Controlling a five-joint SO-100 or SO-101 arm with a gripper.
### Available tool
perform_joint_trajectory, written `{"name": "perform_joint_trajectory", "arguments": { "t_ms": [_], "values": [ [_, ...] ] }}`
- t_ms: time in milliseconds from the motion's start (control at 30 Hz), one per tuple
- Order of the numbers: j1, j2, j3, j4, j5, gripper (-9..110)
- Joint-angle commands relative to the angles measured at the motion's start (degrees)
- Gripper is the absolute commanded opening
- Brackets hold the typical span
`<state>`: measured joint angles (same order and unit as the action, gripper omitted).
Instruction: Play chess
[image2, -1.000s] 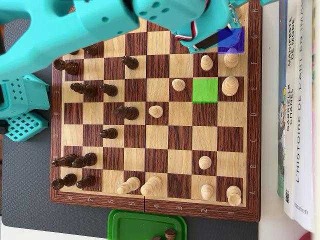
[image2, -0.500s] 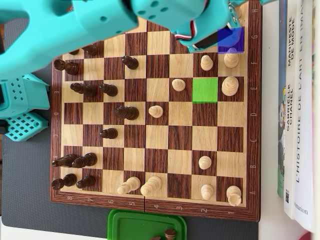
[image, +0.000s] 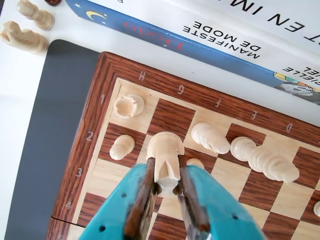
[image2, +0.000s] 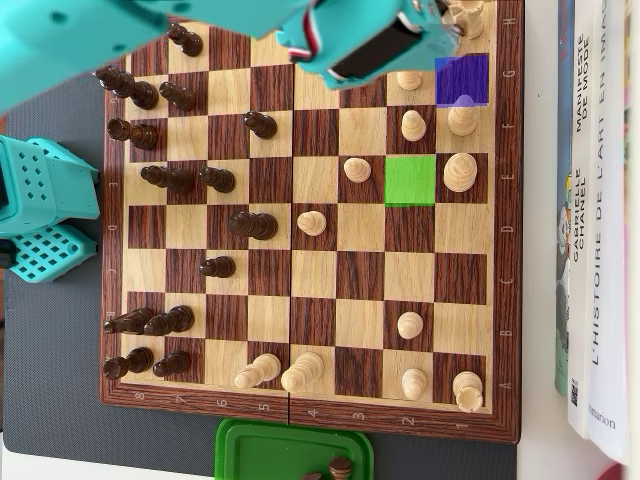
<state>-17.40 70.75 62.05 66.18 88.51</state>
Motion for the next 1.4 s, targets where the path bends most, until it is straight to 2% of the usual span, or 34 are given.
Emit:
{"name": "perform_joint_trajectory", "arguments": {
  "t_ms": [0, 533, 867, 1367],
  "values": [
    [0.5, 5.8, 1.2, -0.6, 0.0, 2],
    [9.4, 16.1, 16.5, -0.7, -0.2, 2],
    [11.4, 15.7, 20.3, -5.8, -0.3, 2],
    [12.2, 7.8, 20.0, -5.8, -0.3, 2]
  ]
}}
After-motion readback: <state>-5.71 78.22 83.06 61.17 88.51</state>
